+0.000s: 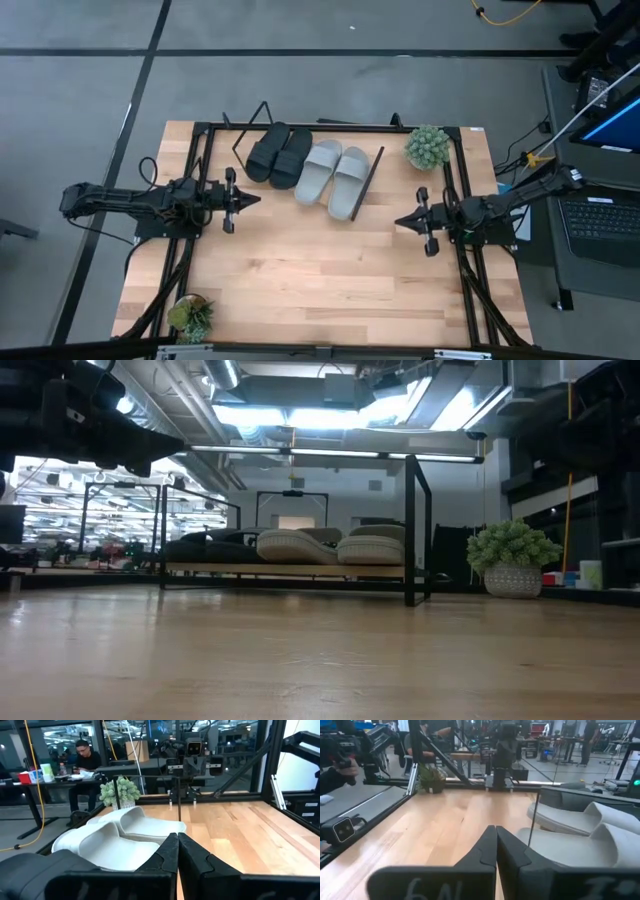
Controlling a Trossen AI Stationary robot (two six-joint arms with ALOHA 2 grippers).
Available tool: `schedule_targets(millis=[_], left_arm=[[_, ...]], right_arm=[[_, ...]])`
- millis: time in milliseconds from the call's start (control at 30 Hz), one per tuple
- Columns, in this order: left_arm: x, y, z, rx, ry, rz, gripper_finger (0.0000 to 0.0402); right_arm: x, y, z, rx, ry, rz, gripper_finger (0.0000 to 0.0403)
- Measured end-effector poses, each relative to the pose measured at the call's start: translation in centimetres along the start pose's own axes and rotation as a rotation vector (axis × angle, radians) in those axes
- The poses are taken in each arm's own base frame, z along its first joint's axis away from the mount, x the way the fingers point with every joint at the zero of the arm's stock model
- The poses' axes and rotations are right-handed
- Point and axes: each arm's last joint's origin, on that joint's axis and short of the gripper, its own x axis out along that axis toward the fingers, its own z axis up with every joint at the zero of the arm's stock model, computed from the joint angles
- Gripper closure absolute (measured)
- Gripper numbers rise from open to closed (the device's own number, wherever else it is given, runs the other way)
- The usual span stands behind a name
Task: Pick and place slides into the shelf
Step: Return to Home Position
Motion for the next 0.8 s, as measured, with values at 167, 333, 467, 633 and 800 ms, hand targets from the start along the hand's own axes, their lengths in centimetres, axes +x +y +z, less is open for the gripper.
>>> schedule_targets(millis=[167, 333, 467, 633, 800], left_arm=[[0.0, -0.01, -0.14, 0.0, 0.014, -0.001, 0.0401], [0.0, -0.01, -0.14, 0.0, 0.014, -0.001, 0.0401], [0.0, -0.01, -0.13, 0.0, 0.014, -0.001, 0.0401], [0.0, -0.01, -0.14, 0.0, 0.014, -0.001, 0.0401], [0.0, -0.01, -0.14, 0.0, 0.014, -0.001, 0.0401]], right_arm=[[-0.27, -0.23, 0.31, 0.009, -0.031, -0.012, 0.0398], [-0.33, -0.26, 0.46, 0.014, -0.045, -0.012, 0.0398], [-0.33, -0.26, 0.44, 0.041, -0.044, -0.011, 0.0392], [-0.33, -0.26, 0.43, 0.063, -0.043, -0.011, 0.0381], [-0.33, -0.26, 0.43, 0.064, -0.043, -0.011, 0.0383]])
